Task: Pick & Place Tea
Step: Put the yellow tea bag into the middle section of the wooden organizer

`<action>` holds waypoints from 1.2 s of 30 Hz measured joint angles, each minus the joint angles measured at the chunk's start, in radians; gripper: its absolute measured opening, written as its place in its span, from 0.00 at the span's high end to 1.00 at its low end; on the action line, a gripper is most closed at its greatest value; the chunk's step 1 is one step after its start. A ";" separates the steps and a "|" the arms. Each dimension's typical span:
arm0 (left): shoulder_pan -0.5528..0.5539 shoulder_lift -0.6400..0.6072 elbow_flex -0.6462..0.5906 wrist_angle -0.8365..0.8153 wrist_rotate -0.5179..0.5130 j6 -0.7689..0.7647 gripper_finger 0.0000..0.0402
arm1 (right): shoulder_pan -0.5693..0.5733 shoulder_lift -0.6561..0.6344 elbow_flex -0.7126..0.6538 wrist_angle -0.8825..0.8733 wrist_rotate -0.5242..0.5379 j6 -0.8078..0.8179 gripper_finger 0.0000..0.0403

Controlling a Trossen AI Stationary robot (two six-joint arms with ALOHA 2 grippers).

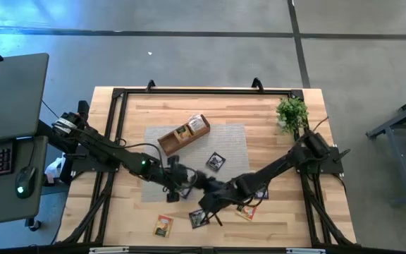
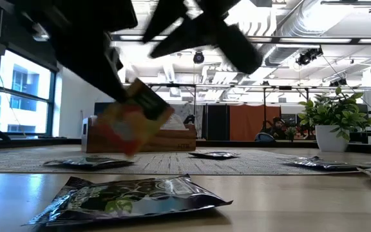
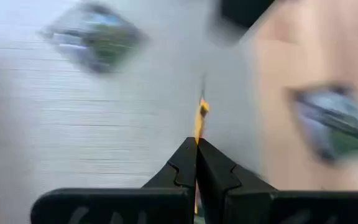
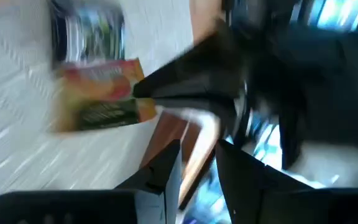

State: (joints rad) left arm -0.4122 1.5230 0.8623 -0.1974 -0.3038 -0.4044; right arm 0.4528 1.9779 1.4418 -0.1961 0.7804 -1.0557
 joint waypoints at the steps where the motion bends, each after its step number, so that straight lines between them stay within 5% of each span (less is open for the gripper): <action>1: 0.000 0.000 0.000 -0.011 -0.087 -0.022 1.00 | -0.004 -0.024 0.000 -0.065 0.008 0.091 0.76; 6: 0.012 -0.008 0.000 -0.058 -0.478 -0.118 1.00 | -0.033 -0.150 0.000 -0.414 -0.072 0.549 0.77; 9: 0.049 -0.009 0.000 -0.061 -0.549 -0.134 1.00 | -0.048 -0.212 0.000 -0.553 -0.117 0.717 0.77; 14: 0.178 -0.016 0.000 -0.059 -0.538 -0.162 1.00 | -0.064 -0.267 0.000 -0.615 -0.127 0.888 0.77; 21: 0.345 -0.016 0.000 -0.068 -0.474 -0.234 1.00 | -0.067 -0.273 0.000 -0.635 -0.146 0.921 0.78; 36: 0.380 0.021 -0.001 -0.074 -0.370 -0.258 0.97 | -0.066 -0.273 0.000 -0.629 -0.209 0.924 0.78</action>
State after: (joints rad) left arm -0.0322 1.5436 0.8616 -0.2718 -0.6740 -0.6628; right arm 0.3866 1.7054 1.4418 -0.8253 0.5716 -0.1314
